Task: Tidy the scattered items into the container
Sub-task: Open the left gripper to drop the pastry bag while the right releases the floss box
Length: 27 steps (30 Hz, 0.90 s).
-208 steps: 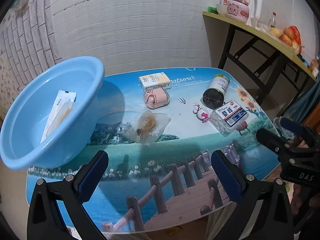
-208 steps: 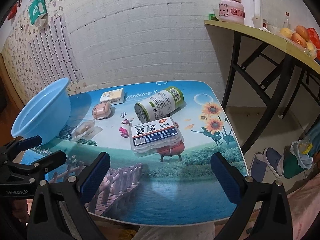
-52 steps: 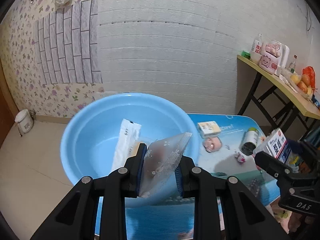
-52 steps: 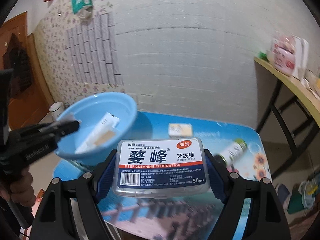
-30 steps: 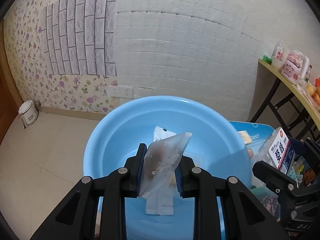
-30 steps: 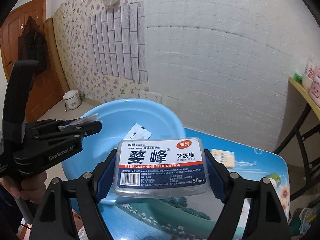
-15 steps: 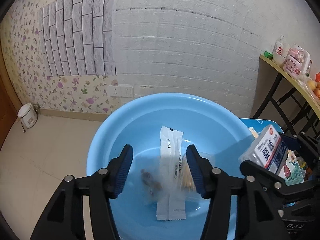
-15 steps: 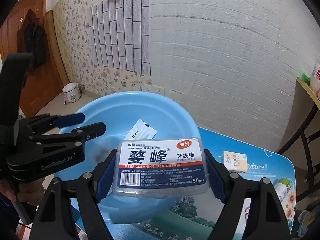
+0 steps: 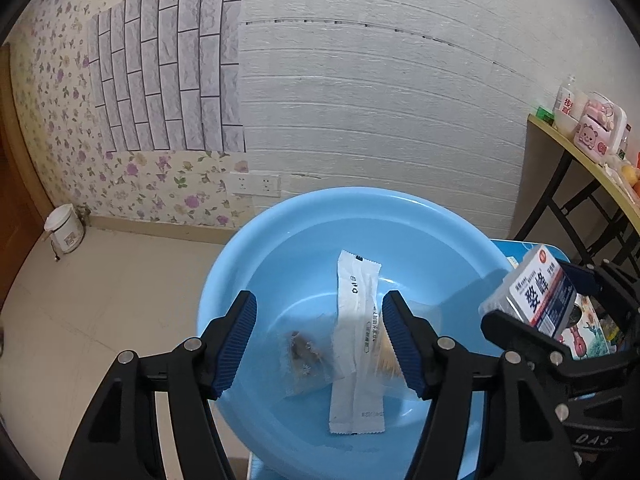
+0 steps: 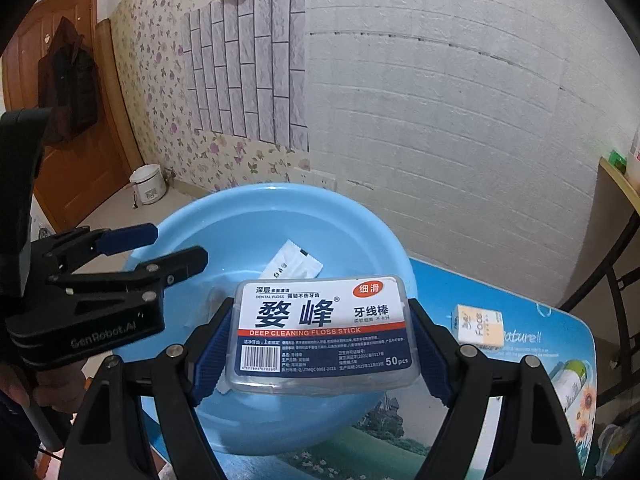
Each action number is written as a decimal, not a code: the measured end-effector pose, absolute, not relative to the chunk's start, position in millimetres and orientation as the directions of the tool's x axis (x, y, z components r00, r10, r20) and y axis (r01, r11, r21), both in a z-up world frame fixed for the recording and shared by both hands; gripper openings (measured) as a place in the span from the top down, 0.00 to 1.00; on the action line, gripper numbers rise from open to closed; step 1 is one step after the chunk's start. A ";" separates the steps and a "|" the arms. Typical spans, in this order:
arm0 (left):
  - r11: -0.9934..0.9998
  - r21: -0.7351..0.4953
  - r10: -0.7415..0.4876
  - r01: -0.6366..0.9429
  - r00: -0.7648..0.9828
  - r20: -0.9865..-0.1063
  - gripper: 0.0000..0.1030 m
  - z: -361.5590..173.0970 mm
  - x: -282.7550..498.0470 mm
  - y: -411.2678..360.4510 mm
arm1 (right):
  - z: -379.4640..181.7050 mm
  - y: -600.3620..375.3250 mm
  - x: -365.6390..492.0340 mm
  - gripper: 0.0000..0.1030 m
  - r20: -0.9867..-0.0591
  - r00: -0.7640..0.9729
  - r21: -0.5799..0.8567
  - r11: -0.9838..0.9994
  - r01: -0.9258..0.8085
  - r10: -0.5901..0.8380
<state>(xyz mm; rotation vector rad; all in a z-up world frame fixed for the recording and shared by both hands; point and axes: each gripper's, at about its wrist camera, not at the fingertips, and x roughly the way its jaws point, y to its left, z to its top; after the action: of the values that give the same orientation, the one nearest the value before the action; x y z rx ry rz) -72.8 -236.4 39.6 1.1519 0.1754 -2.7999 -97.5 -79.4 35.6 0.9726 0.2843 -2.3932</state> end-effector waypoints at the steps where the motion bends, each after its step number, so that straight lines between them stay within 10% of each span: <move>1: -0.987 -0.060 -0.062 0.146 -0.707 -0.704 0.39 40.6 -71.9 -237.1 | 36.6 -80.3 -97.3 0.20 -0.695 -0.597 0.007 -0.834 0.551 -0.400; 10: -0.982 -0.049 -0.094 0.180 -0.705 -0.703 0.14 43.1 -67.3 -242.2 | 35.7 -92.4 -93.8 0.08 -0.695 -0.575 0.010 -0.805 0.593 -0.432; 27: -0.988 -0.042 -0.085 0.151 -0.738 -0.669 0.06 57.2 -51.4 -225.3 | 43.2 -54.2 -80.3 0.00 -0.643 -0.610 0.057 -0.822 0.566 -0.464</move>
<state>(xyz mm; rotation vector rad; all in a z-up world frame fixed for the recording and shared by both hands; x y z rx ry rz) -51.4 -225.3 57.2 1.0758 0.1415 -2.8128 -80.3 -54.2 43.2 0.8944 0.2035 -2.3871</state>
